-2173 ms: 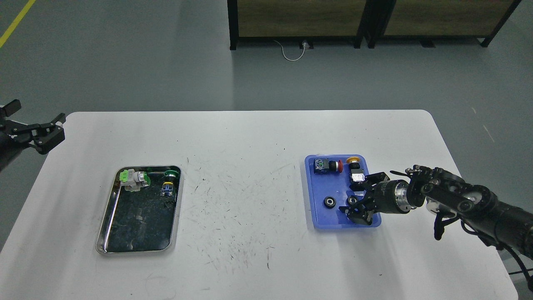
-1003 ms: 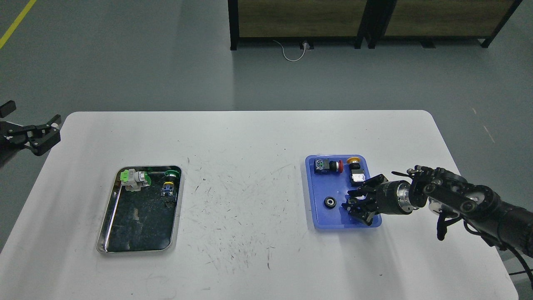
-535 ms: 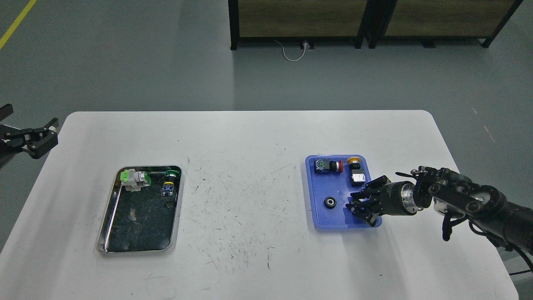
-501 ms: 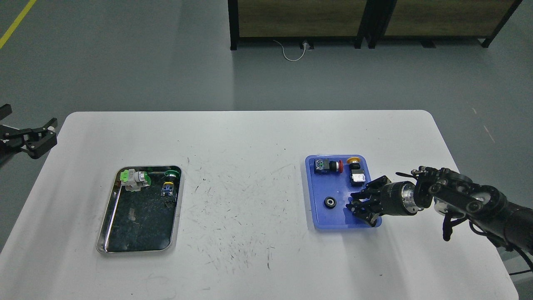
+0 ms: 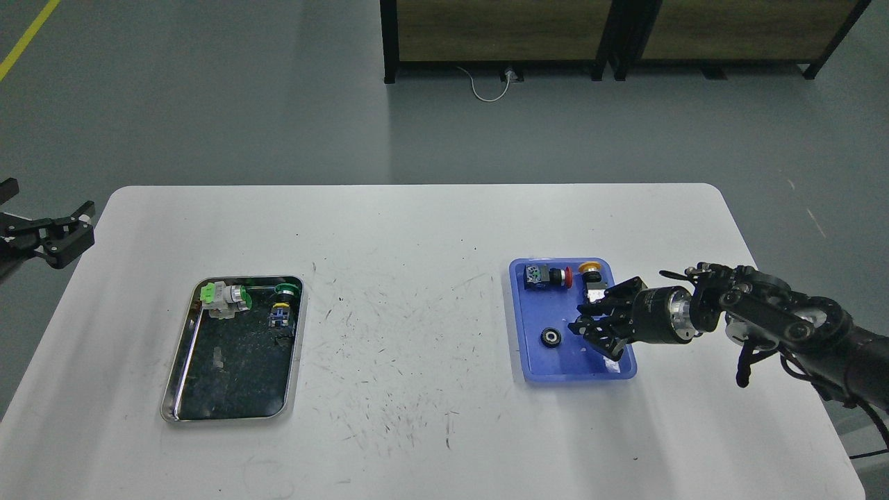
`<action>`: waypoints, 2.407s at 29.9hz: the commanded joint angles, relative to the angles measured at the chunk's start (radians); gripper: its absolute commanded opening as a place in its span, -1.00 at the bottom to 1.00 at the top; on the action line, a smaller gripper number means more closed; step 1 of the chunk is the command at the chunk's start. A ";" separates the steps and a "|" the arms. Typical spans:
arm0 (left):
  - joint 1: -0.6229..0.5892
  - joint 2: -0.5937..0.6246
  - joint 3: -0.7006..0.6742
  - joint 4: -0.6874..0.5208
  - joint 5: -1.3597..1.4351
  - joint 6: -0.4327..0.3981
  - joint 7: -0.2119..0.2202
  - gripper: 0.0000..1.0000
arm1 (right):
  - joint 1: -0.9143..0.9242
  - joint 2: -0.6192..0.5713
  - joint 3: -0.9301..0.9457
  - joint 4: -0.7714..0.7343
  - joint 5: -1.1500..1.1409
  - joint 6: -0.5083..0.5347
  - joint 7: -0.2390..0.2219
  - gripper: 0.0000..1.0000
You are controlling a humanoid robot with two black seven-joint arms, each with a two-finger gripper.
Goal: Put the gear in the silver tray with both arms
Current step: 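Close the right gripper on the black gear and lift it, then carry the gear toward the silver tray and set it on the table, then withdraw the right arm and bring the left gripper toward the gear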
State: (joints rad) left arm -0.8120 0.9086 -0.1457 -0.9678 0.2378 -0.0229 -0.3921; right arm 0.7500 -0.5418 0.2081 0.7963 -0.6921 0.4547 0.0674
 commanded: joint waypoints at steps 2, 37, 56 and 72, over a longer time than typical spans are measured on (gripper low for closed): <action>-0.007 -0.007 -0.002 0.000 0.000 0.000 0.006 0.98 | 0.041 0.054 0.002 0.007 0.002 0.013 -0.001 -0.55; -0.006 -0.122 -0.020 0.000 -0.011 0.063 0.010 0.98 | 0.184 0.542 -0.266 -0.229 0.019 0.007 -0.003 -0.11; -0.015 -0.093 -0.061 -0.029 -0.008 -0.034 -0.020 0.98 | 0.268 0.459 -0.027 -0.276 0.036 -0.013 -0.003 0.91; -0.088 -0.396 -0.057 -0.060 0.368 -0.186 -0.037 0.96 | 0.304 -0.053 0.292 -0.275 0.258 -0.096 -0.004 0.91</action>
State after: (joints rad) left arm -0.9018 0.5993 -0.2096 -1.0273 0.5194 -0.2062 -0.4289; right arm 1.0381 -0.5220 0.4640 0.5227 -0.4896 0.3931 0.0643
